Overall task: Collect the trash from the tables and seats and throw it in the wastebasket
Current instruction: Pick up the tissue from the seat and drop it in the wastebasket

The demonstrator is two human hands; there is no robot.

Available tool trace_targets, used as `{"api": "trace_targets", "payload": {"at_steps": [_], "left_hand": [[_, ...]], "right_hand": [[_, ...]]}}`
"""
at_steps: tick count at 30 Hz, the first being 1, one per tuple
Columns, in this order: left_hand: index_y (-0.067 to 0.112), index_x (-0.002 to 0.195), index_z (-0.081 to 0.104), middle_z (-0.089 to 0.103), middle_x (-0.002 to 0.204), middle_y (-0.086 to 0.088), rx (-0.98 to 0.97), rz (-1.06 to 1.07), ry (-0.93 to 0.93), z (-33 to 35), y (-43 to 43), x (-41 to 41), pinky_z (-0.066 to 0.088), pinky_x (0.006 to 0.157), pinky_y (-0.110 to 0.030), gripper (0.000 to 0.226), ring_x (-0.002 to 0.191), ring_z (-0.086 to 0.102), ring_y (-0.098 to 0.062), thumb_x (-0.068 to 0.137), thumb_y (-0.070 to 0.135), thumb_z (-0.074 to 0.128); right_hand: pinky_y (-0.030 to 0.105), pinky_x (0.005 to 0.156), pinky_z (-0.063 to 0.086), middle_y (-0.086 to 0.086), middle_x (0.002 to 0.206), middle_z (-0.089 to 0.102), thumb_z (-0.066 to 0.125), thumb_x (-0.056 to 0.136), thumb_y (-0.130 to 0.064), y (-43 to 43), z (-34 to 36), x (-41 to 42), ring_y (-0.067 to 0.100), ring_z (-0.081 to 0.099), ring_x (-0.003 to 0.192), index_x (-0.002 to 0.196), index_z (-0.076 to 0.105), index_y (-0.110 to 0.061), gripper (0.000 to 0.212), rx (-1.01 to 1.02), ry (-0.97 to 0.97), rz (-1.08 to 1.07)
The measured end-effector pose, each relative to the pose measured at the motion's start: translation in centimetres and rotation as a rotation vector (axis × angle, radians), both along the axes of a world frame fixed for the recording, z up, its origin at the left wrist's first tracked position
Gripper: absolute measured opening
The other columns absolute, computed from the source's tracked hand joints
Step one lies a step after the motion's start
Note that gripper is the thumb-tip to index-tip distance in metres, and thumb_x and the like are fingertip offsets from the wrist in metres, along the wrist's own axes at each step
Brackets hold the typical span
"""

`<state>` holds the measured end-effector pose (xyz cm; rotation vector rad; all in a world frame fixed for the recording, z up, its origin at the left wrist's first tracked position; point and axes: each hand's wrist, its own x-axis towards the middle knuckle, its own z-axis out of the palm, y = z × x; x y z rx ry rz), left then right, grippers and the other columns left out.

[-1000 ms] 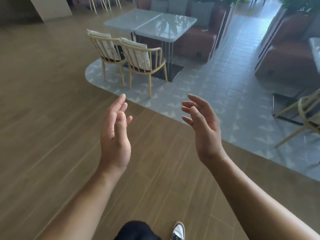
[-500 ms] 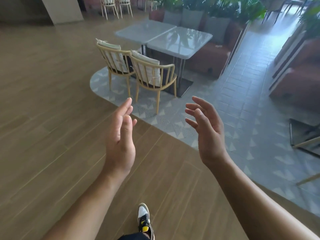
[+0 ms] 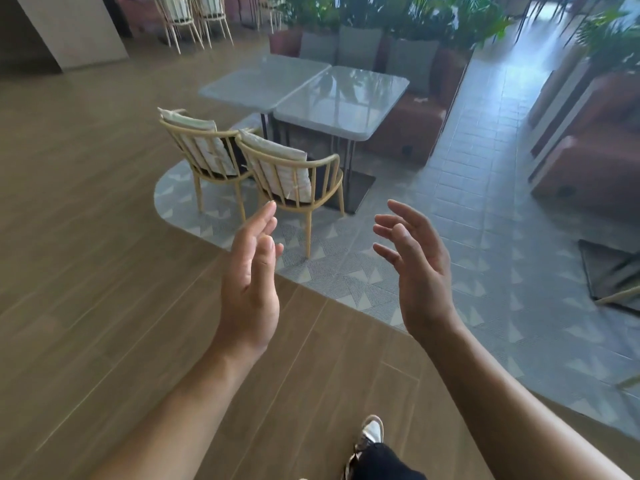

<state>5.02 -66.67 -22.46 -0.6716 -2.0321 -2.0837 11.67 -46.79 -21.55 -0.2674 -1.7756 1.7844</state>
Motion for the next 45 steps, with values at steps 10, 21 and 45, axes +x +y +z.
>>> {"api": "trace_targets", "payload": {"at_steps": [10,21,45], "left_hand": [[0.037,0.146,0.054,0.057,0.148,0.022,-0.025,-0.049,0.010,-0.7,12.2,-15.4,0.049,0.113,-0.052,0.044,0.144,0.052,-0.012,0.107,0.053,0.038],[0.024,0.151,0.052,0.057,0.150,0.009,-0.005,-0.006,-0.029,0.6,27.5,-32.0,0.051,0.112,-0.041,0.053,0.140,0.055,-0.008,0.106,0.049,0.037],[0.028,0.151,0.051,0.053,0.152,0.021,-0.048,-0.212,-0.056,0.1,52.0,-73.7,0.049,0.112,-0.034,0.051,0.140,0.051,-0.001,0.107,0.049,0.034]], "right_hand": [[0.032,0.098,0.059,-0.013,0.118,0.074,0.057,0.107,-0.028,11.1,-1.4,-14.5,0.019,0.069,0.119,0.127,0.066,-0.035,0.024,-0.061,0.013,-0.015],[0.029,0.089,0.059,-0.007,0.109,0.075,0.056,0.100,-0.024,26.7,1.3,-32.0,0.017,0.072,0.108,0.125,0.068,-0.025,0.028,-0.073,0.043,0.030],[0.034,0.092,0.058,-0.004,0.111,0.076,0.059,0.091,-0.049,48.3,0.2,-70.0,0.017,0.073,0.108,0.126,0.069,-0.025,0.043,-0.056,-0.008,-0.195]]}}
